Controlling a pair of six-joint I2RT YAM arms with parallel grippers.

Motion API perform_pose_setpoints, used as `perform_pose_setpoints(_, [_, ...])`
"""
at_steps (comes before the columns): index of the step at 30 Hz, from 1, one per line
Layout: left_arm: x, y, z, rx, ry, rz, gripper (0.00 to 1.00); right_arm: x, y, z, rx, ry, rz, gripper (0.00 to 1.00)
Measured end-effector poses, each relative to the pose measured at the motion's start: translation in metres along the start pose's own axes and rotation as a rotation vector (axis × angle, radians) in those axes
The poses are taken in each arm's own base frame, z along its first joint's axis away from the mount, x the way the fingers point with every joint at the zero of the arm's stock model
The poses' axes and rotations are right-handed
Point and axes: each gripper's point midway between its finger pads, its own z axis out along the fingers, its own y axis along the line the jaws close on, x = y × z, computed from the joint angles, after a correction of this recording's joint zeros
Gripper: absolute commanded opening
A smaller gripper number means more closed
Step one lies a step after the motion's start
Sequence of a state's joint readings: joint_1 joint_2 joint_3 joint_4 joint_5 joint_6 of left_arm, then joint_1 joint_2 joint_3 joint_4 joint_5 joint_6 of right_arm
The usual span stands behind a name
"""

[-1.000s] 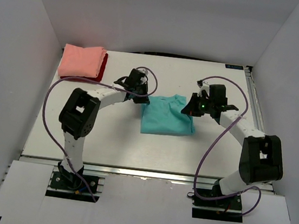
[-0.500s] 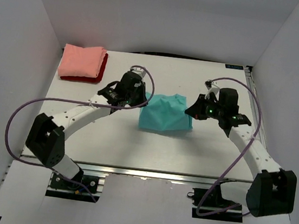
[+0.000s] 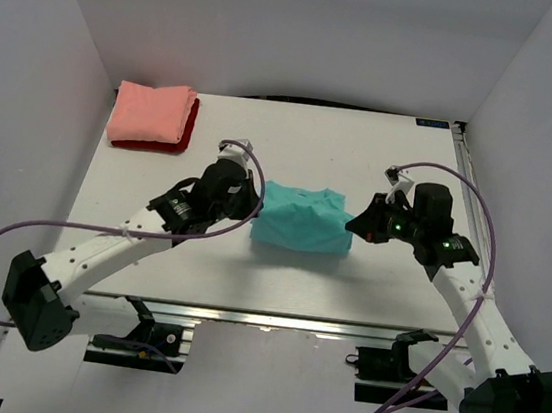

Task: Fold and stack the t-shirts
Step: Fold the long partially folded tshirt into a neat square

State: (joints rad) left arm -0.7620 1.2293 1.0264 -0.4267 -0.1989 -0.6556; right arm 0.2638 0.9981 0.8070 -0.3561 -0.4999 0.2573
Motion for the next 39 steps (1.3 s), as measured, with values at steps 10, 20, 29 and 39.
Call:
perform_pose_setpoints(10, [-0.017,0.001,-0.023,-0.013,-0.065,-0.024,0.00,0.000,0.005,-0.007,0.003,0.016,0.009,0.00])
perform_pose_setpoints(20, [-0.024,0.007,0.012,-0.127,-0.048,0.051,0.00,-0.009,-0.010,0.019,0.020,0.067,0.041,0.00])
perform_pose_setpoints(29, [-0.051,0.027,0.041,-0.201,-0.072,0.056,0.00,-0.025,-0.026,0.049,0.027,0.096,0.059,0.00])
perform_pose_setpoints(39, [-0.064,0.081,0.108,-0.243,0.000,0.014,0.00,-0.052,-0.050,0.097,0.030,0.103,0.063,0.00])
